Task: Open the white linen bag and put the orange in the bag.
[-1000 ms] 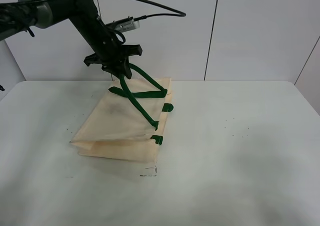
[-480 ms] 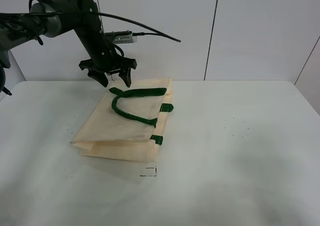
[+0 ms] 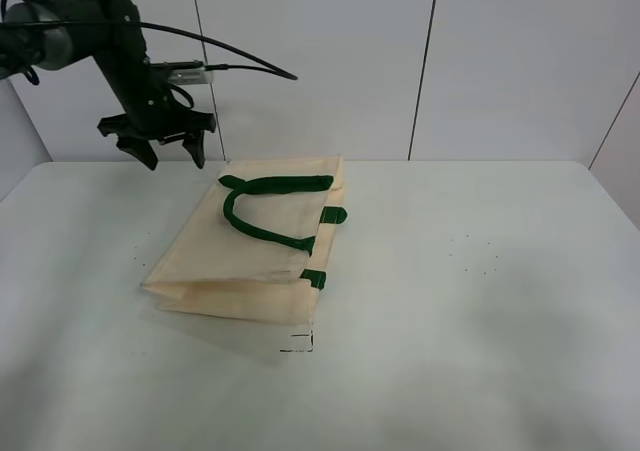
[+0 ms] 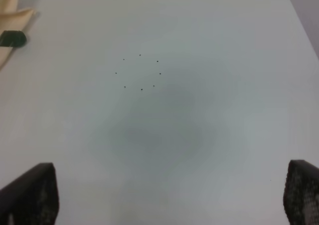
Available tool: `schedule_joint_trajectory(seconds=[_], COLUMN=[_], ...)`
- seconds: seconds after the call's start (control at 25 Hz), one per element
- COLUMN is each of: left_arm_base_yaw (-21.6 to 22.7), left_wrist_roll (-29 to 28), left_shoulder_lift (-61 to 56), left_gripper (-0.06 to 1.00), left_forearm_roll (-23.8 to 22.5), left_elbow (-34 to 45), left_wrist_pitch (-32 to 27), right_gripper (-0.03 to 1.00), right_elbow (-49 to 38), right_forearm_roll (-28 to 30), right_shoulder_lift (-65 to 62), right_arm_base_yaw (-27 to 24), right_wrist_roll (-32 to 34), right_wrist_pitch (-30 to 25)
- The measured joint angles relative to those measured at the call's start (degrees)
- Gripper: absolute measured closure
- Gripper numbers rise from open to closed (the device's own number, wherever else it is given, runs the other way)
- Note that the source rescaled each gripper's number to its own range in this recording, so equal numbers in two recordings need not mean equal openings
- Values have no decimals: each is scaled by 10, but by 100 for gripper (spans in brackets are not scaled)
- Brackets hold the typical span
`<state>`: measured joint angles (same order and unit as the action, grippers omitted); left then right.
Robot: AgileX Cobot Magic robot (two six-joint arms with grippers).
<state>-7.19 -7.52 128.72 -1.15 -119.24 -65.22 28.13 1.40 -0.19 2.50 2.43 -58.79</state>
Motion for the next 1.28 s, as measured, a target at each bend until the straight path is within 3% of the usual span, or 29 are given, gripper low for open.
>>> schedule_joint_trajectory(seconds=[0.24,0.6,0.96,1.28], left_arm_base_yaw=[60,68,68,68], left_wrist_roll=[1,1,4,8], left_shoulder_lift=[0,-21,-171,-404], left_gripper=[-5,-5,-5,-5], left_forearm_roll=[-7,2,3,4], left_elbow=[0,36,244,473], left_wrist_pitch=[-25,-28,-28,-28], right_gripper=[-3,-3,-3,-3], right_elbow=[0,0,0,0], right_forearm_roll=[0,0,0,0], right_shoulder_lift=[0,0,0,0], right_arm_base_yaw=[0,0,0,0], right_wrist_roll=[0,0,0,0], right_wrist_pitch=[0,0,0,0])
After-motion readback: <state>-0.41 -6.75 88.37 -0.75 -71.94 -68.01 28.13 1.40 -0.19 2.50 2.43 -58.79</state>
